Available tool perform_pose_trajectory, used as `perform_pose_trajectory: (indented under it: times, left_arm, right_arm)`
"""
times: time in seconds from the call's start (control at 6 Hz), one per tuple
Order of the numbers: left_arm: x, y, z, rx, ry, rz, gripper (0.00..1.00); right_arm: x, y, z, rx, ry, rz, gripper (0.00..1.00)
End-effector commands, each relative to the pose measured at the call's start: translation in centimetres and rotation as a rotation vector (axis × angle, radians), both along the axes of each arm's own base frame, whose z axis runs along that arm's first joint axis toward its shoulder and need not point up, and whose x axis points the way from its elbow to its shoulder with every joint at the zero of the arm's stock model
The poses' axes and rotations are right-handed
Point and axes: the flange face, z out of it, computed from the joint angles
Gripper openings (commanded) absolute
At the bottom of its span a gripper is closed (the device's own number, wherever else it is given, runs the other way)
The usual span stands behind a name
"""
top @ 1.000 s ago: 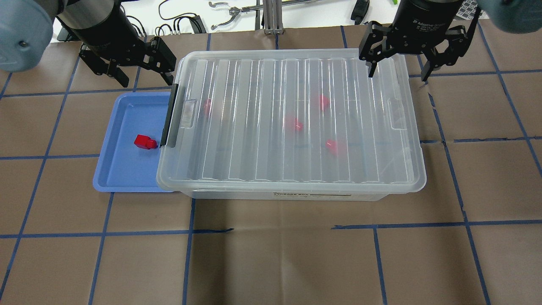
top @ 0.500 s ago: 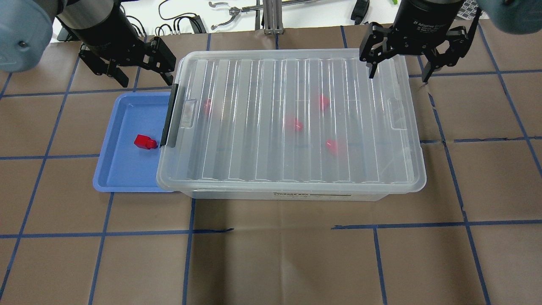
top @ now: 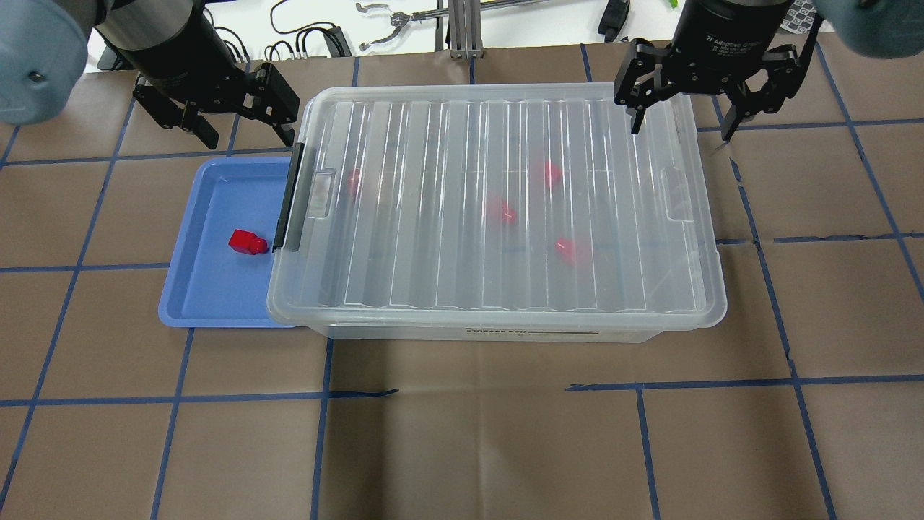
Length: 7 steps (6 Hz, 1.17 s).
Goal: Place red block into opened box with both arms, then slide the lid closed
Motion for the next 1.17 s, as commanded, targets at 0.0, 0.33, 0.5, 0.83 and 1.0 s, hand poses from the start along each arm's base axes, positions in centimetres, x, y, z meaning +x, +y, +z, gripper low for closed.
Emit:
perform_pose_trajectory:
  times: [0.0, 0.33, 0.5, 0.83, 1.0]
  left_arm:
    - [0.0, 0.0, 0.0, 0.0, 0.001, 0.0, 0.99]
    - [0.0, -0.3, -0.2, 0.002, 0.003, 0.0, 0.99]
    - [0.0, 0.2, 0.3, -0.006, 0.001, 0.0, 0.99]
    - [0.0, -0.3, -0.2, 0.003, 0.003, 0.0, 0.99]
    - [0.0, -0.3, -0.2, 0.002, 0.003, 0.0, 0.99]
  right_arm:
    - [-1.4, -0.4, -0.4, 0.01, 0.002, -0.018, 1.0]
    - [-8.7, -1.4, -3.7, 0.062, -0.018, -0.025, 1.0]
    - [-11.8, -1.4, -6.3, 0.078, -0.028, -0.075, 1.0]
    - [-11.6, -0.5, -11.9, 0.094, -0.033, -0.079, 1.0]
    - [-11.4, 0.3, -14.2, 0.134, -0.039, -0.076, 1.0]
